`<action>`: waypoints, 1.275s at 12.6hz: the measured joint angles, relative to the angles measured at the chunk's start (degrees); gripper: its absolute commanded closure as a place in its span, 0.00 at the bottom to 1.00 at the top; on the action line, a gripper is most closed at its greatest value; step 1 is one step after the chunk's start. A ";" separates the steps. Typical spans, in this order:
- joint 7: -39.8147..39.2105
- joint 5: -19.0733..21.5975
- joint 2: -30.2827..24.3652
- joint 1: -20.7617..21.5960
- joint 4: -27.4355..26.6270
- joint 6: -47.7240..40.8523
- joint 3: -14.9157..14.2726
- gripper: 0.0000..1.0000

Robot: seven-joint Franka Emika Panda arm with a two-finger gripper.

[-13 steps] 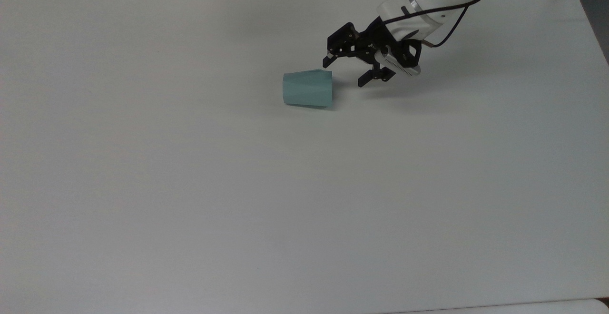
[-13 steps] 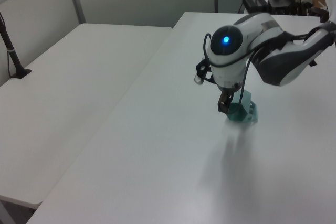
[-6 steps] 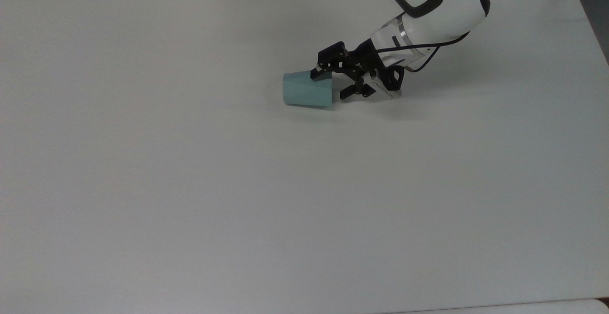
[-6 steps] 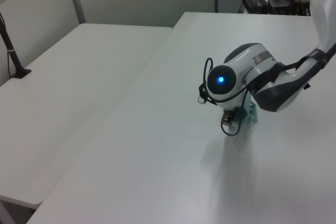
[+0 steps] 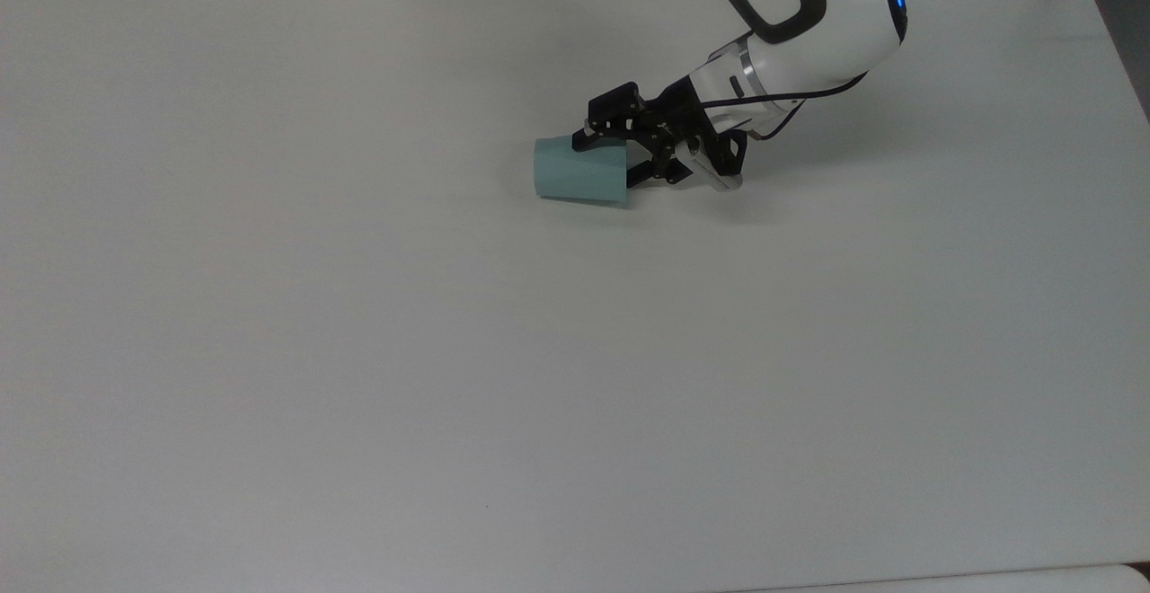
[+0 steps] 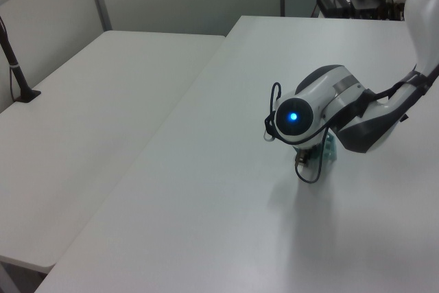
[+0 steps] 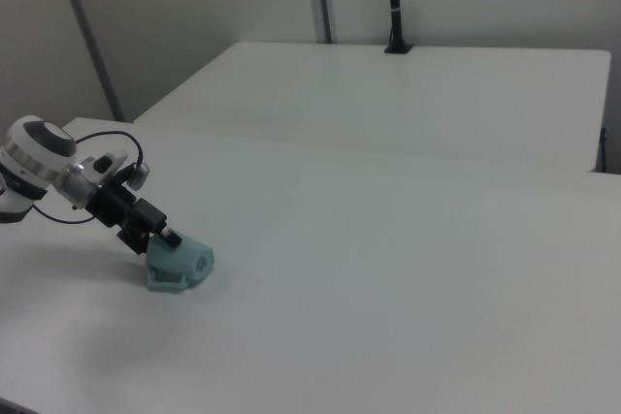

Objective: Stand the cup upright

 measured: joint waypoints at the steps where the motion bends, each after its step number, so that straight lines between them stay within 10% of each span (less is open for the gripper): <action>1: 0.02 -0.38 0.04 0.00 -0.26 0.00 0.00 0.30; 5: 0.02 -2.58 -0.40 0.08 -0.21 -2.06 -0.01 1.00; 16: -0.13 -5.63 -0.73 0.10 -2.04 -3.28 -0.13 1.00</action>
